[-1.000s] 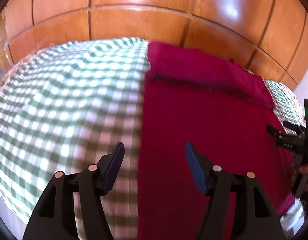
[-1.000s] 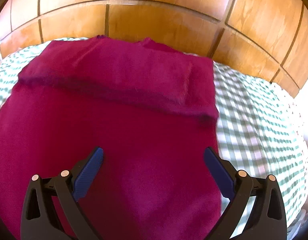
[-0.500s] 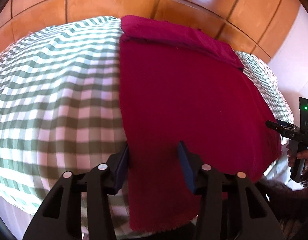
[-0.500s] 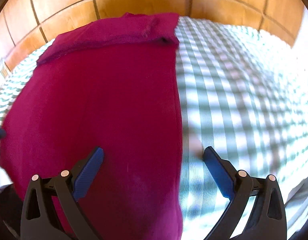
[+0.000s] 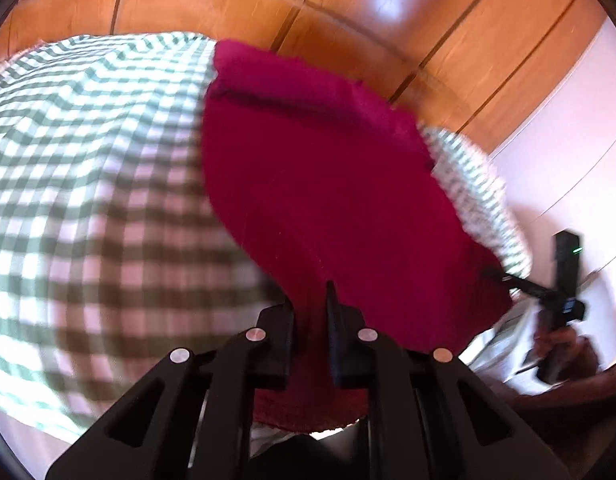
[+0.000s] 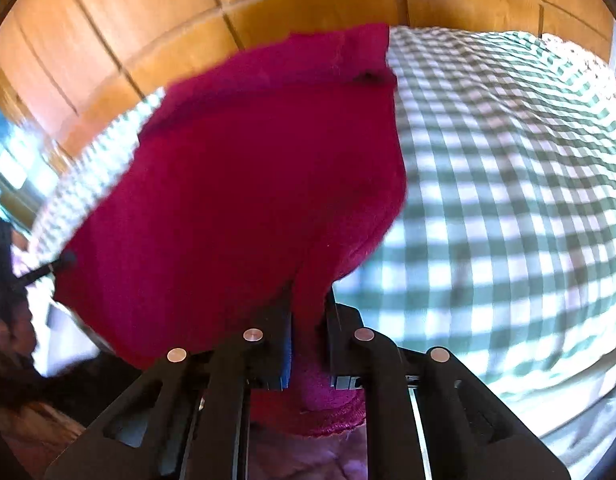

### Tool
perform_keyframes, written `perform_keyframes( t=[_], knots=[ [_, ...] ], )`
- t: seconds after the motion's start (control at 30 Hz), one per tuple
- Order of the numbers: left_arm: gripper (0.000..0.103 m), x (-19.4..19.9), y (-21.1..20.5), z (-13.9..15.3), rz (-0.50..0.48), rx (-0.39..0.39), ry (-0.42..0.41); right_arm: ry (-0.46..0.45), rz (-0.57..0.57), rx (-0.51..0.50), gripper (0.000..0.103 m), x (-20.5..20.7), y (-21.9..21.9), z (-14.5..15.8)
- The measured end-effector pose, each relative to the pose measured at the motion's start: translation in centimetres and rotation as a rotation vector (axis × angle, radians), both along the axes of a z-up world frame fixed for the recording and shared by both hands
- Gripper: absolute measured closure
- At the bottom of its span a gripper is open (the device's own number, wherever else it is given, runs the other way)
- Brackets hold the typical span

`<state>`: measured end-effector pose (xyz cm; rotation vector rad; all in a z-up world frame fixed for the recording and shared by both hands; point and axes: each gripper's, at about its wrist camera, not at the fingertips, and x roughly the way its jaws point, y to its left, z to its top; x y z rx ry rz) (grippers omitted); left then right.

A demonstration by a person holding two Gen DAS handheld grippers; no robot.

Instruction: Fold small clothes

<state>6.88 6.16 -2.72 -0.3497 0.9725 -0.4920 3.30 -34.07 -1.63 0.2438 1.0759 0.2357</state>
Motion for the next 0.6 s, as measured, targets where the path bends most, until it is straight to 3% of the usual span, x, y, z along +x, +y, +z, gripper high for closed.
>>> perform_keyframes(
  t=[0.23,0.5,0.57,0.6],
  knots=[
    [0.092,5.3,0.5,1.6,0.037,-0.153,-0.015,-0.052,-0.081,0.097,0.091,6.0,-1.2,1.1],
    [0.088,13.9,0.2,1.1,0.133,-0.127,0.017,-0.067,-0.13,0.086,0.088,12.5,-2.8,0.2],
    [0.076,15.3,0.4,0.7,0.161,-0.122,0.038,-0.074,-0.135,0.134,0.067,13.7,-3.1,0.4],
    [0.061,15.9,0.9,0.5,0.189,-0.138,0.052,-0.089,-0.156,0.162,0.029,14.1,-3.3,0.7]
  ],
)
